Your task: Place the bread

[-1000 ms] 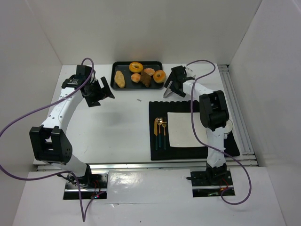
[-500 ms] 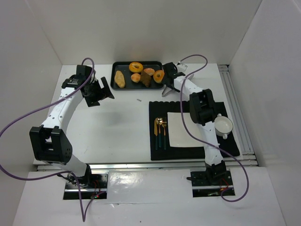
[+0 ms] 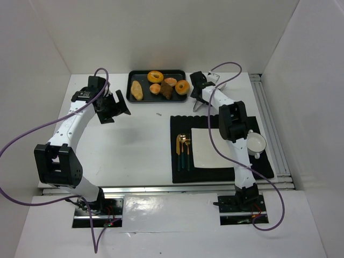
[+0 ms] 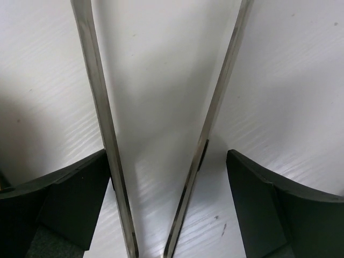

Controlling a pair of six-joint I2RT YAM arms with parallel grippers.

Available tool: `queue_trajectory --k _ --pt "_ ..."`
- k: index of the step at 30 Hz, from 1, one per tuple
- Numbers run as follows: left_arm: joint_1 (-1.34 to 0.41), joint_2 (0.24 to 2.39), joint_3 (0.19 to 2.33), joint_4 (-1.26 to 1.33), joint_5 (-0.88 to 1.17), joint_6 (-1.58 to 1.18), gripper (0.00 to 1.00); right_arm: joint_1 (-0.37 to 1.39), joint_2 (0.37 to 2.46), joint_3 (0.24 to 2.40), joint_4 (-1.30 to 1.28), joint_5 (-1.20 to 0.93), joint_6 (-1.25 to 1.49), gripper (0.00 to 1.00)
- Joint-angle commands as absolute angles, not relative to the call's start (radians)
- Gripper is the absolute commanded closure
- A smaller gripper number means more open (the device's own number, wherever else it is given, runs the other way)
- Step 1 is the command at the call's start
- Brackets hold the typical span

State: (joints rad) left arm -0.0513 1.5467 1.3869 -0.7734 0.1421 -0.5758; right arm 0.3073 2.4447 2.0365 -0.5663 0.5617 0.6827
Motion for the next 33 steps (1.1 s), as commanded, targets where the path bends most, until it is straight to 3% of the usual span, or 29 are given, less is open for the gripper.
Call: queue_trajectory --k 1,6,10,11,12,14,15,19,26,33 --pt "-0.055 1.514 1.385 -0.753 0.141 -0.558 0.0 0.293 2.45 2.078 -0.581 0.585 0.66 0.06" --pt "-0.046 1.514 1.376 -0.753 0.141 -0.558 0.0 0.284 2.482 2.115 -0.581 0.575 0.649 0.09" --pt "-0.046 1.505 1.376 -0.753 0.141 -0.558 0.0 0.284 2.439 2.05 -0.531 0.575 0.66 0.34" --pt "-0.046 1.505 1.367 -0.743 0.141 -0.558 0.0 0.284 2.425 2.037 -0.531 0.575 0.66 0.47" --pt "-0.046 1.505 1.367 -0.742 0.141 -0.558 0.0 0.284 2.396 2.028 -0.52 0.575 0.66 0.52" --pt "-0.046 1.515 1.367 -0.742 0.153 -0.558 0.0 0.275 2.353 2.019 -0.509 0.559 0.638 0.53" --pt "-0.046 1.516 1.367 -0.742 0.153 -0.549 0.0 0.275 2.324 1.984 -0.5 0.549 0.638 0.61" --pt "-0.028 1.516 1.376 -0.742 0.144 -0.549 0.0 0.275 2.14 1.849 -0.445 0.49 0.591 0.72" --pt "0.012 1.482 1.39 -0.742 0.111 -0.535 0.0 0.265 1.843 1.692 -0.42 0.234 0.483 0.72" --pt "0.06 1.462 1.427 -0.767 0.081 -0.537 0.0 0.316 1.78 1.727 -0.624 0.04 0.393 0.71"
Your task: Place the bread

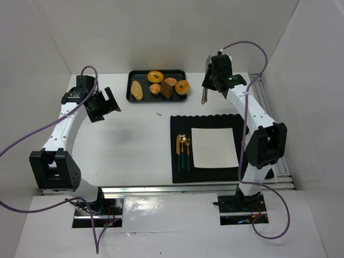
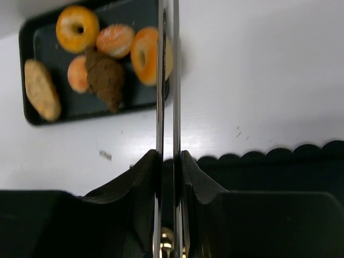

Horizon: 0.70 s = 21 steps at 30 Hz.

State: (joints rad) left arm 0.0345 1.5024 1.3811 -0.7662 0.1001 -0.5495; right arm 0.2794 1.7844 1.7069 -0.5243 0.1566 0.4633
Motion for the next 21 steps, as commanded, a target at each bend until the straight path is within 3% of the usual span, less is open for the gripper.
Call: queue_trajectory --k 1,10,15,21 --pt "0.072 1.451 1.427 -0.767 0.093 -0.537 0.0 0.328 1.77 1.727 -0.638 -0.006 0.359 0.71" --pt "0.092 1.451 1.46 -0.776 0.094 -0.509 0.0 0.328 1.859 1.91 -0.804 -0.064 0.321 0.62" --pt "0.092 1.451 1.46 -0.776 0.084 -0.509 0.0 0.307 1.913 1.936 -0.813 -0.084 0.333 0.5" --pt "0.101 1.451 1.45 -0.776 0.084 -0.509 0.0 0.298 1.945 1.945 -0.792 -0.084 0.354 0.49"
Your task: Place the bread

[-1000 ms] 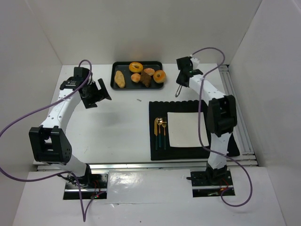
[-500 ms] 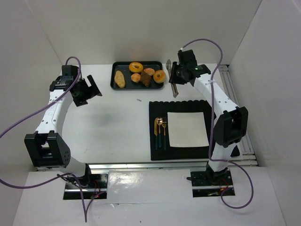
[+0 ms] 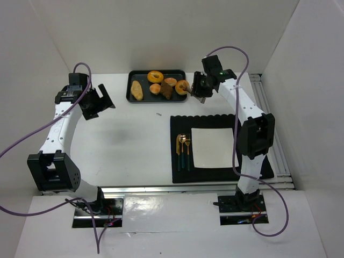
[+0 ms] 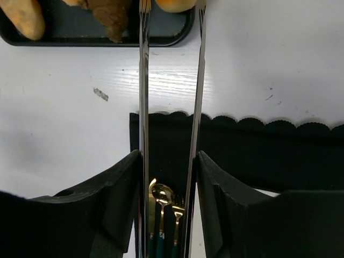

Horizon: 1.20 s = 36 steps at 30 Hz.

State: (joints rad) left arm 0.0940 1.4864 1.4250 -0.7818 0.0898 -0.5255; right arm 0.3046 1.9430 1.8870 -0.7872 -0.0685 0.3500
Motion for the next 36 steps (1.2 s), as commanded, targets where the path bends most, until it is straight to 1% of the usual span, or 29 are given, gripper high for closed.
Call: queue_trajectory --k 1,6,8,9,16,20,23,24,29,32,36 --pt "0.101 1.451 1.439 -0.776 0.084 -0.509 0.0 0.298 1.966 1.954 -0.792 -0.071 0.365 0.49" --pt "0.101 1.451 1.439 -0.776 0.075 -0.509 0.0 0.298 2.02 2.01 -0.781 -0.046 0.365 0.47" --pt "0.101 1.451 1.427 -0.764 0.075 -0.509 0.0 0.298 2.046 2.019 -0.772 -0.046 0.365 0.42" --pt "0.101 1.451 1.427 -0.764 0.075 -0.5 0.0 0.298 2.055 2.028 -0.772 -0.037 0.365 0.41" --pt "0.101 1.471 1.417 -0.764 0.086 -0.5 0.0 0.288 2.109 2.037 -0.735 -0.046 0.393 0.41" --pt "0.101 1.48 1.408 -0.764 0.097 -0.509 0.0 0.288 2.088 1.99 -0.706 -0.046 0.403 0.45" --pt "0.101 1.48 1.408 -0.764 0.107 -0.509 0.0 0.288 2.068 1.979 -0.696 -0.064 0.403 0.56" --pt "0.101 1.48 1.408 -0.764 0.107 -0.509 0.0 0.288 2.068 1.97 -0.683 -0.064 0.403 0.62" --pt "0.101 1.462 1.408 -0.755 0.107 -0.509 0.0 0.288 1.985 1.96 -0.664 -0.064 0.403 0.67" --pt "0.101 1.462 1.399 -0.755 0.107 -0.518 0.0 0.279 1.925 1.951 -0.69 -0.055 0.393 0.67" --pt "0.101 1.444 1.399 -0.755 0.107 -0.518 0.0 0.259 1.801 1.866 -0.69 -0.046 0.383 0.67"
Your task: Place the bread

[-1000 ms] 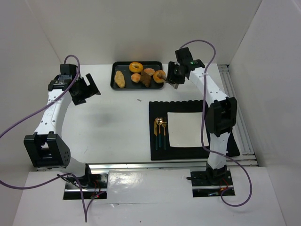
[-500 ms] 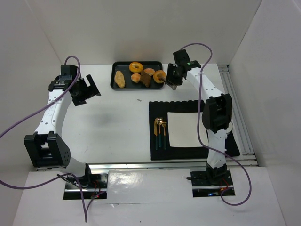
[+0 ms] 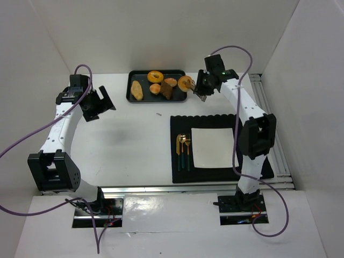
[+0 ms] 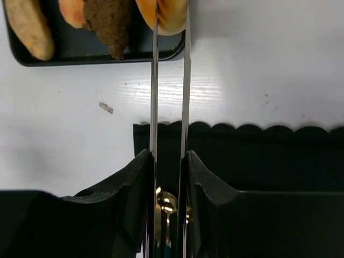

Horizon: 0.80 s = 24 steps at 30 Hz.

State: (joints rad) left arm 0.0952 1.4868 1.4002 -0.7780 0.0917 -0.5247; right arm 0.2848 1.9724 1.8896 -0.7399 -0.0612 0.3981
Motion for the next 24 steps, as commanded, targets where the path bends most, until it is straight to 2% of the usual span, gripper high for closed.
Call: queue_trajectory --k 1,5,11,16,22,24 --pt "0.101 1.443 1.399 -0.755 0.107 -0.528 0.0 0.259 1.777 1.83 -0.704 -0.046 0.374 0.67" --pt "0.101 1.434 1.408 -0.755 0.098 -0.537 0.0 0.25 1.64 1.698 -0.791 -0.026 0.353 0.67" --pt "0.101 1.434 1.408 -0.755 0.166 -0.537 0.02 0.25 1.277 1.325 -0.886 -0.072 0.36 0.67" --pt "0.046 1.425 1.399 -0.755 0.144 -0.546 0.02 0.25 1.045 1.157 -1.017 -0.126 0.416 0.68" --pt "-0.066 1.414 1.431 -0.764 0.055 -0.557 0.03 0.25 0.942 1.014 -1.091 -0.146 0.466 0.68" --pt "-0.081 1.414 1.431 -0.773 0.044 -0.557 0.03 0.25 0.942 0.991 -1.101 -0.146 0.476 0.63"
